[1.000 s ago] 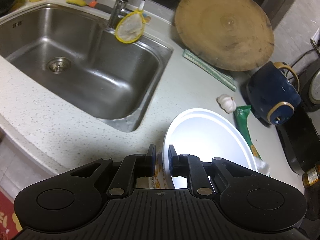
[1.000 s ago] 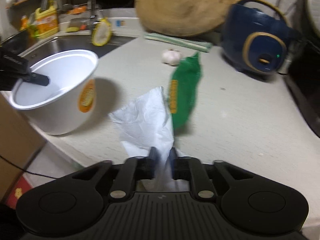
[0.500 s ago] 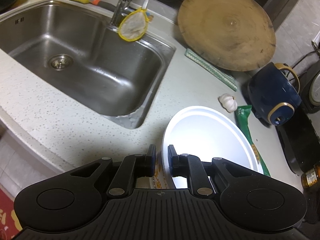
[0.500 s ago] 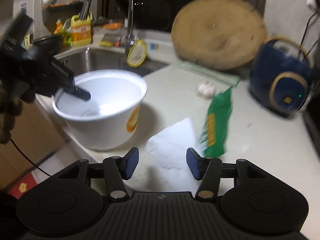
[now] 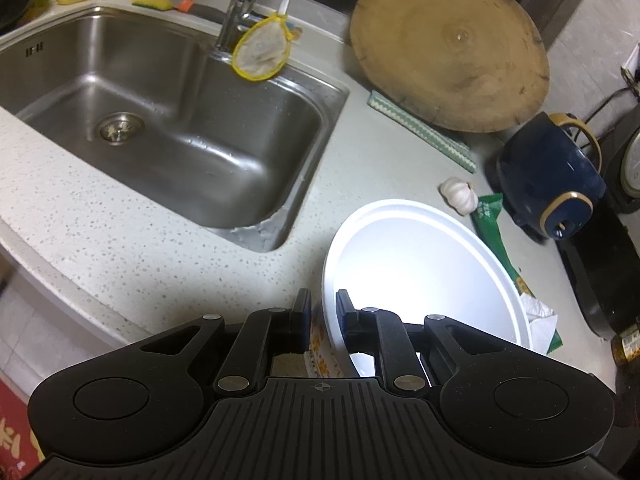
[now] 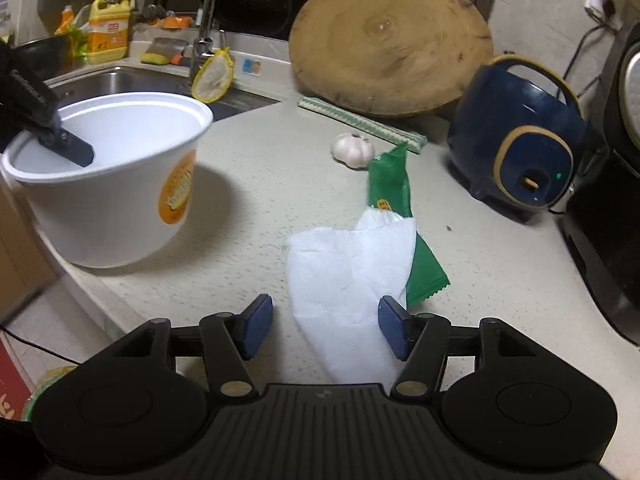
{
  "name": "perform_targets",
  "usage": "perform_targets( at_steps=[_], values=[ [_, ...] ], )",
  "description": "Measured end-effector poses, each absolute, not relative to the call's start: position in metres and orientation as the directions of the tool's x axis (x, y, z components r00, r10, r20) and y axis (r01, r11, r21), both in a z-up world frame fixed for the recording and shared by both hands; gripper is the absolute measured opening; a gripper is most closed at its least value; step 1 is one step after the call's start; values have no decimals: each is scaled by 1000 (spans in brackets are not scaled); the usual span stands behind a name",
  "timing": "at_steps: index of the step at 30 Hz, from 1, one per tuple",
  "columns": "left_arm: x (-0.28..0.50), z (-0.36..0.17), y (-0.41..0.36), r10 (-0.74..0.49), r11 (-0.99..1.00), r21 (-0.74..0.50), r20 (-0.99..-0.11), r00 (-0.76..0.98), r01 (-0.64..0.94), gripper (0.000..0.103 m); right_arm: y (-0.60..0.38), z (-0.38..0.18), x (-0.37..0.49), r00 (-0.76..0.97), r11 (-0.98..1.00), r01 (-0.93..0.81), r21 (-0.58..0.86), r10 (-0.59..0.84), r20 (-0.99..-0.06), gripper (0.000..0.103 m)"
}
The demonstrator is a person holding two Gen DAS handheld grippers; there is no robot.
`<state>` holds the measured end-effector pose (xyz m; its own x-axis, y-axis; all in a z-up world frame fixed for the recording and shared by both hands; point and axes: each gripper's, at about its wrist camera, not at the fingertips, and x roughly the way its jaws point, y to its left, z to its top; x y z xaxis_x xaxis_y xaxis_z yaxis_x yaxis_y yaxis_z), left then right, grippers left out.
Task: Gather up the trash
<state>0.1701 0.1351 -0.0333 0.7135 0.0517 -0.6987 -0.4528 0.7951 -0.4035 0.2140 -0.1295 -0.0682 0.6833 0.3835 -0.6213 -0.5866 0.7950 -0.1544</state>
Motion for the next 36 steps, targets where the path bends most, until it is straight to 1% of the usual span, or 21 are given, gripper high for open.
perform_targets(
  at_steps=[5,11,13,14,15,16,17,18,19,22,24,26,29,32,36],
  values=[
    [169,-33,136,48,798,-401,-702,710,-450,17,-151,-70,236,617,837,-545,51,441,-651,59],
    [169,-34,134,49,800,-397,-704,708,-450,18,-172,-70,256,605,862,-466,199,475,-640,58],
    [167,-34,133,51,800,-396,-704,708,-451,19,-173,-70,259,609,869,-453,197,464,-643,51],
    [166,-34,132,52,801,-395,-704,709,-450,19,-174,-70,259,614,874,-449,186,453,-646,45],
    [166,-34,131,53,802,-393,-704,709,-450,19,-173,-70,259,620,879,-445,169,439,-650,36],
    [165,-34,131,54,803,-392,-703,709,-450,19,-172,-70,258,629,886,-443,138,418,-656,30],
    [165,-34,130,54,803,-391,-703,709,-449,20,-170,-70,256,640,889,-450,90,391,-661,17],
    [165,-34,130,54,804,-391,-702,710,-448,20,-168,-70,254,648,887,-460,49,373,-664,9],
    [165,-34,130,55,805,-390,-701,711,-447,20,-167,-69,252,648,880,-473,32,372,-665,8],
    [166,-34,128,71,815,-367,-704,707,-448,19,-170,-62,246,611,857,-507,95,435,-662,7],
    [166,-34,128,79,806,-362,-718,692,-468,14,-167,-55,242,609,845,-525,102,457,-648,6],
    [165,-34,128,76,803,-369,-715,694,-468,14,-162,-47,240,604,830,-546,115,485,-633,6],
    [160,-32,126,74,808,-385,-685,724,-447,14,-154,-34,241,573,795,-586,156,544,-613,6],
    [147,-23,126,78,810,-406,-641,764,-423,14,-144,-21,238,558,767,-621,161,576,-597,6],
    [122,-12,133,108,808,-405,-611,784,-427,13,-127,-5,230,523,727,-661,184,623,-582,6]
  ],
)
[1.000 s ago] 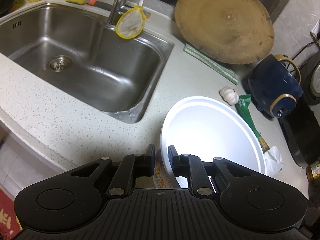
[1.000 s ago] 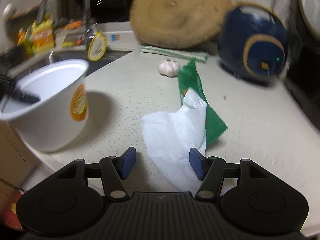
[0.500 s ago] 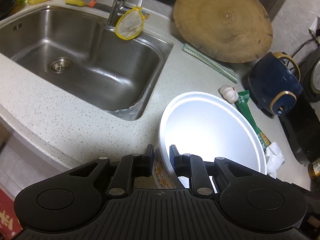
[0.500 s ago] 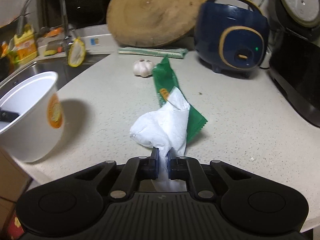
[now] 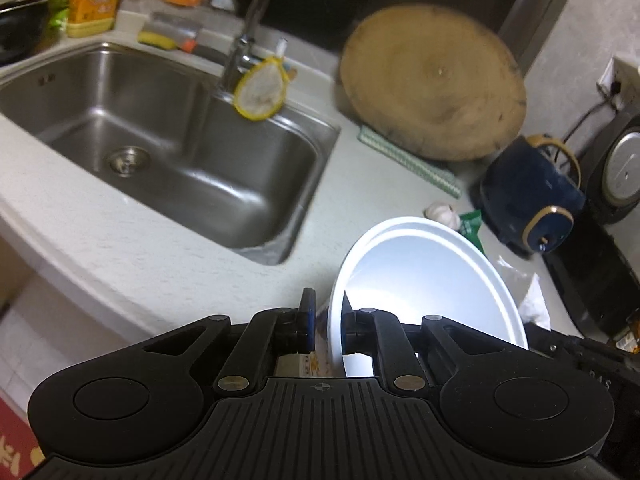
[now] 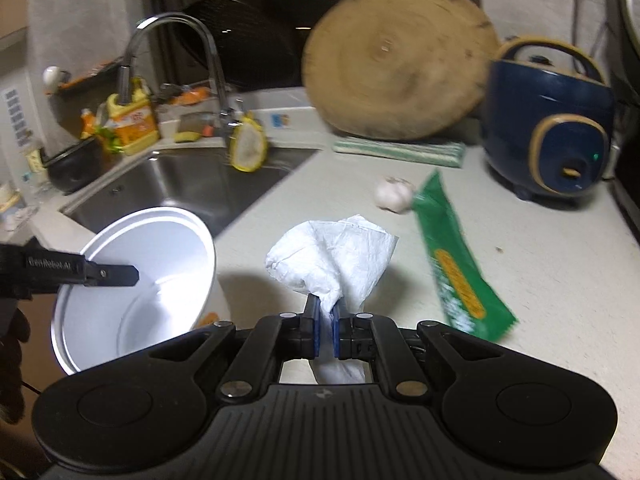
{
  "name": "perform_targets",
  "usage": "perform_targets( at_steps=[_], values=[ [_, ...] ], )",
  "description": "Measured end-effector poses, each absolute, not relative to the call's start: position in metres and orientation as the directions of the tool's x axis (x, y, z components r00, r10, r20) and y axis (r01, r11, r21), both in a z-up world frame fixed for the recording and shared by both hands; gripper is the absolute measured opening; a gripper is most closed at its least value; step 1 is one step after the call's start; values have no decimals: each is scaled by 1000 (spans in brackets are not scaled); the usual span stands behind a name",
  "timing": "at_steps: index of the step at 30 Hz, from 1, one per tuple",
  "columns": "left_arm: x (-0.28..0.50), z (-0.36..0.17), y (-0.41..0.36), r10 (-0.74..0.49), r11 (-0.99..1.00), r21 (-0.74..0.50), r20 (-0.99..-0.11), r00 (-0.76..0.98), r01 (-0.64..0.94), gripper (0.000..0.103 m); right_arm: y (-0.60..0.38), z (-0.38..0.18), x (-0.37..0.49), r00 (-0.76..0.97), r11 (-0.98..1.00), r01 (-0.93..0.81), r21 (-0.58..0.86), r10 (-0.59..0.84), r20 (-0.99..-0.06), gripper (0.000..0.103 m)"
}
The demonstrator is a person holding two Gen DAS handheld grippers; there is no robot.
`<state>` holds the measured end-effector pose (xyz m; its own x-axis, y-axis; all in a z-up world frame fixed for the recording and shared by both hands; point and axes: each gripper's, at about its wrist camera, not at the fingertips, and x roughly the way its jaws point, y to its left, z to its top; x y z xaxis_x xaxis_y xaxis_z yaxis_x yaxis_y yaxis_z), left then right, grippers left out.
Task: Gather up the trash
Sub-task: 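Carry the bowl and tissue down over the green bin with both grippers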
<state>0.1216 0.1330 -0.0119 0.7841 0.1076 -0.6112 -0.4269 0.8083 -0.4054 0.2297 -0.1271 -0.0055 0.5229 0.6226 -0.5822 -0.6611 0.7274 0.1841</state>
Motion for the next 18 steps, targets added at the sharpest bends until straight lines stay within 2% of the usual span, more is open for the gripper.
perform_targets(
  at_steps=[6,12,15,18],
  values=[
    [62,-4,162,139,765,-451,-581,802,-459,13,-83,10,194,475,660,-729,181,679,-561,6],
    [-13,-18,202,179,693,-510,-563,807,-510,13,-33,13,142,410,593,-793,141,690,-597,6],
    [-48,-42,227,187,641,-514,-616,765,-570,13,-19,12,117,397,595,-792,137,673,-624,6],
    [-69,-85,246,155,631,-460,-715,682,-625,13,-14,-2,91,387,618,-772,148,642,-662,6]
  ],
)
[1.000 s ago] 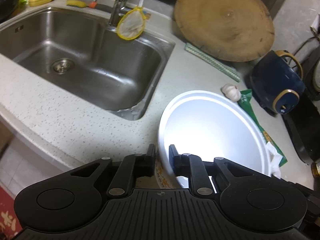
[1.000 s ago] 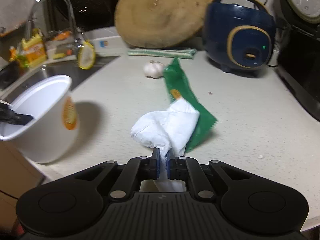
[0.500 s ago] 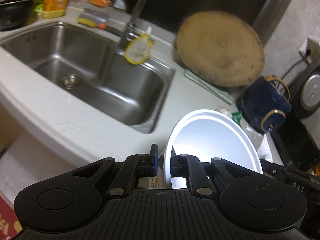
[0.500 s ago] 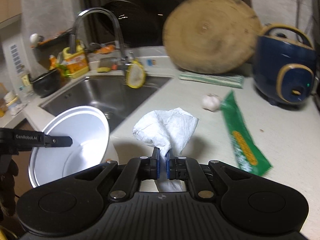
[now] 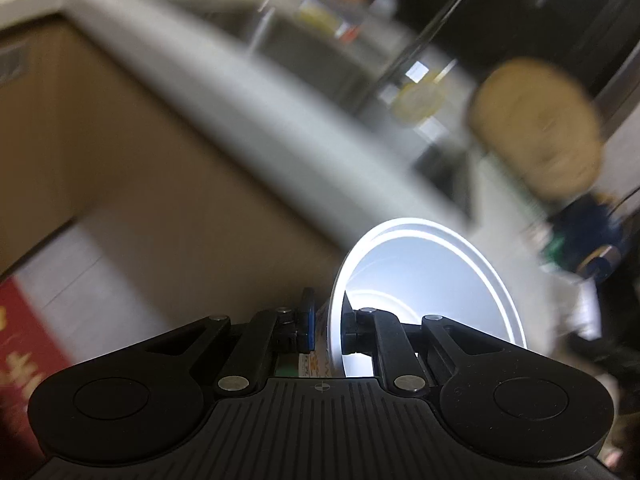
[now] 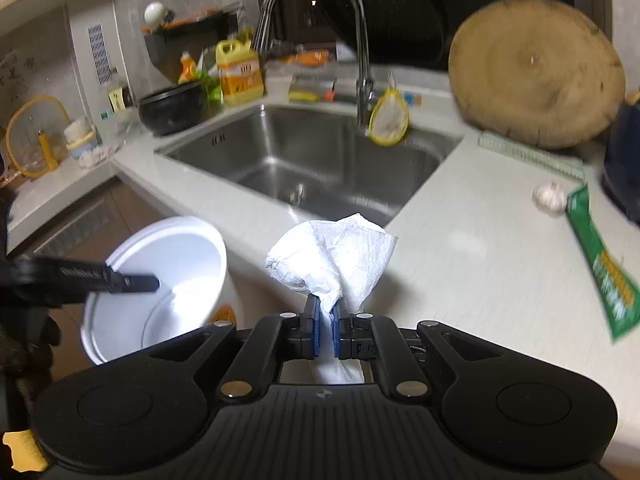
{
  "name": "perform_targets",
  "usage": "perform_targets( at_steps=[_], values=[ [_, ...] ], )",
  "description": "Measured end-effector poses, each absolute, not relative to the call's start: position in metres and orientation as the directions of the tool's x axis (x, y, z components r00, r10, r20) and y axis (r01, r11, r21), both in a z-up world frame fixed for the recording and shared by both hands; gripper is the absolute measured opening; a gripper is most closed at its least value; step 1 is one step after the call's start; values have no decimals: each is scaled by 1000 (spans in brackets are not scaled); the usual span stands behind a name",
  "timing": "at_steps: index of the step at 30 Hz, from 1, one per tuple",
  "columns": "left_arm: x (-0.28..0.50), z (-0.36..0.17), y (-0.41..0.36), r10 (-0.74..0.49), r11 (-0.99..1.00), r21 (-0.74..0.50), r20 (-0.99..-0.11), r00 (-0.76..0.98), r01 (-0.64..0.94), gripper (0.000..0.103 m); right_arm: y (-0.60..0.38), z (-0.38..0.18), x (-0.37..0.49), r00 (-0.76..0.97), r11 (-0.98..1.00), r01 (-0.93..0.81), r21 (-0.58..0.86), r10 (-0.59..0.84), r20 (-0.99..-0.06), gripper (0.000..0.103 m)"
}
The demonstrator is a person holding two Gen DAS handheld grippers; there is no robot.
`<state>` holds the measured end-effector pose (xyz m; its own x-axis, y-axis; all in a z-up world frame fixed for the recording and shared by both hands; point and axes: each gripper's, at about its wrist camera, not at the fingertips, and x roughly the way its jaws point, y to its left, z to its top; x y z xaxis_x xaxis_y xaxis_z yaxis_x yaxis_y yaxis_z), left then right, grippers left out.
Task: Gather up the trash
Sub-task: 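Carry the bowl and tissue down over the green bin with both grippers, then open both grippers to drop the bowl and tissue into the bin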
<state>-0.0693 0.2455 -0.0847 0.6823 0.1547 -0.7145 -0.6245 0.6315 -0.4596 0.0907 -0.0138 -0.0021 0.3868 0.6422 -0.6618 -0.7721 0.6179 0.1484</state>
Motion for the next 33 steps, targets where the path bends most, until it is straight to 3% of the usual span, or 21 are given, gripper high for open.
perform_targets(
  at_steps=[4,10,16,22,27,30,33],
  values=[
    [-75,-157,246,63,644,-367,-849,525,-671,13,-16,-50,65,330,684,-709,170,535,-778,6],
    [-50,-253,203,-23,721,-231,-950,312,-653,13,-32,-107,58,259,732,-670,126,389,-884,6],
    [-14,-329,159,49,777,-57,-987,150,-627,13,-34,-200,77,139,720,-683,125,297,-945,6],
    [22,-409,137,-50,742,-199,-969,244,-640,13,-33,-285,78,119,727,-675,126,276,-954,6],
    [50,-488,140,-189,761,-209,-977,99,-614,23,-20,-349,76,41,705,-690,164,264,-964,6],
    [43,-495,148,-181,781,-191,-981,77,-594,21,-5,-381,75,-18,705,-678,207,266,-964,6],
    [30,-489,158,-249,751,-264,-962,111,-605,22,7,-408,89,-80,736,-621,271,284,-955,6]
  ],
)
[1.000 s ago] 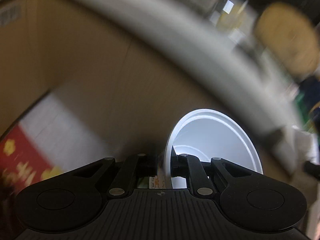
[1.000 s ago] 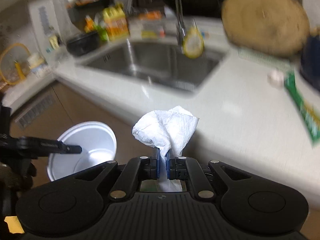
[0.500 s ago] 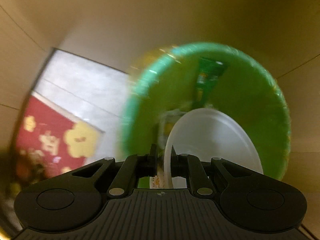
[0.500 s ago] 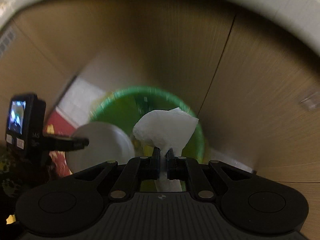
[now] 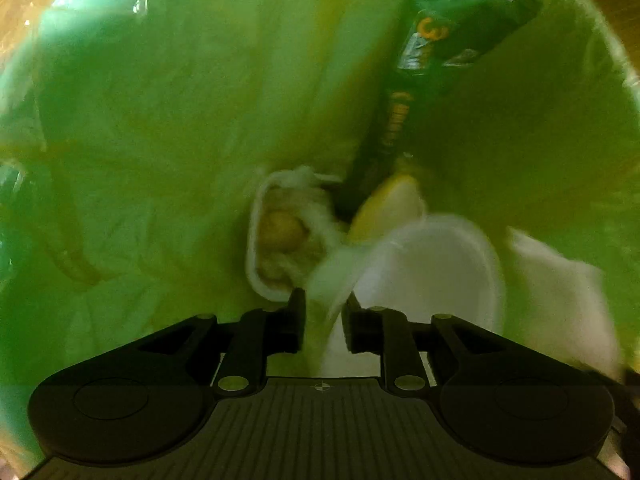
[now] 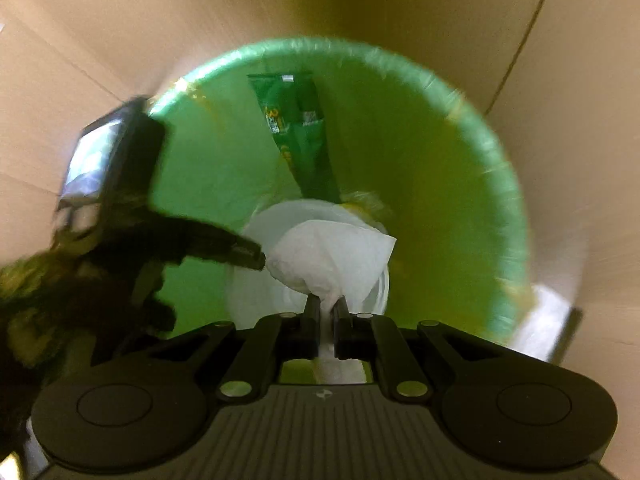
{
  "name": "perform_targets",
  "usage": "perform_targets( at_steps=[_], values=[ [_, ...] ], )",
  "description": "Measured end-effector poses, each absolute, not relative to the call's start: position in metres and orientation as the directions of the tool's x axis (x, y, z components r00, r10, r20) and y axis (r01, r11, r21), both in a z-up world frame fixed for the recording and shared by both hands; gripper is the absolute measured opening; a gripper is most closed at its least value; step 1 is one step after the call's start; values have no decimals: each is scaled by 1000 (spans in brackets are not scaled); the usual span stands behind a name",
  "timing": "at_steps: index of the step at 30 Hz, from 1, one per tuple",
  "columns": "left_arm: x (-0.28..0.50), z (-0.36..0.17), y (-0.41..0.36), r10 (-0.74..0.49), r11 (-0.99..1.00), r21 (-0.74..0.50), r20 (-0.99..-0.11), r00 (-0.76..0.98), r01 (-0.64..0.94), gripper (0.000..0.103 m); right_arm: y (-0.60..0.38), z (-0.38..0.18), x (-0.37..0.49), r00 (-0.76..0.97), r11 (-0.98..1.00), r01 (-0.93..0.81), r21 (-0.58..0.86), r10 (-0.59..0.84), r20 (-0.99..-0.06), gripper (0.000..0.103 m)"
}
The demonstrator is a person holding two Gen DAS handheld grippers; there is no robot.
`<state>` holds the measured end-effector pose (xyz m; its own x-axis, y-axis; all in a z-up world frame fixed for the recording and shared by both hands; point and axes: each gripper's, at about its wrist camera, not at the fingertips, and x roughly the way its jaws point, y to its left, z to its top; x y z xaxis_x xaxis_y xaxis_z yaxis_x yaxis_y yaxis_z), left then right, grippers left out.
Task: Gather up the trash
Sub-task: 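Open both grippers to drop the bowl and tissue into the bin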
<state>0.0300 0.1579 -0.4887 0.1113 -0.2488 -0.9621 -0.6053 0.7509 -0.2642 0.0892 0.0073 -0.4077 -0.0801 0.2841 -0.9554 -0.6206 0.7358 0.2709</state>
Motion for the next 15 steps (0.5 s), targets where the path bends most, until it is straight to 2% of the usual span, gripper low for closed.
perform_targets(
  at_steps=[3,6,15],
  values=[
    [27,-478,155,-247,773,-275,-961,127,-571,23,17,-443,90,-199,763,-546,346,284,-938,6],
    [29,-473,155,-238,778,-276,-961,142,-565,23,26,-483,96,-298,811,-466,354,233,-926,7],
    [41,-460,159,-236,782,-303,-953,191,-545,23,24,-567,113,-395,914,-324,245,105,-913,7]
  ],
)
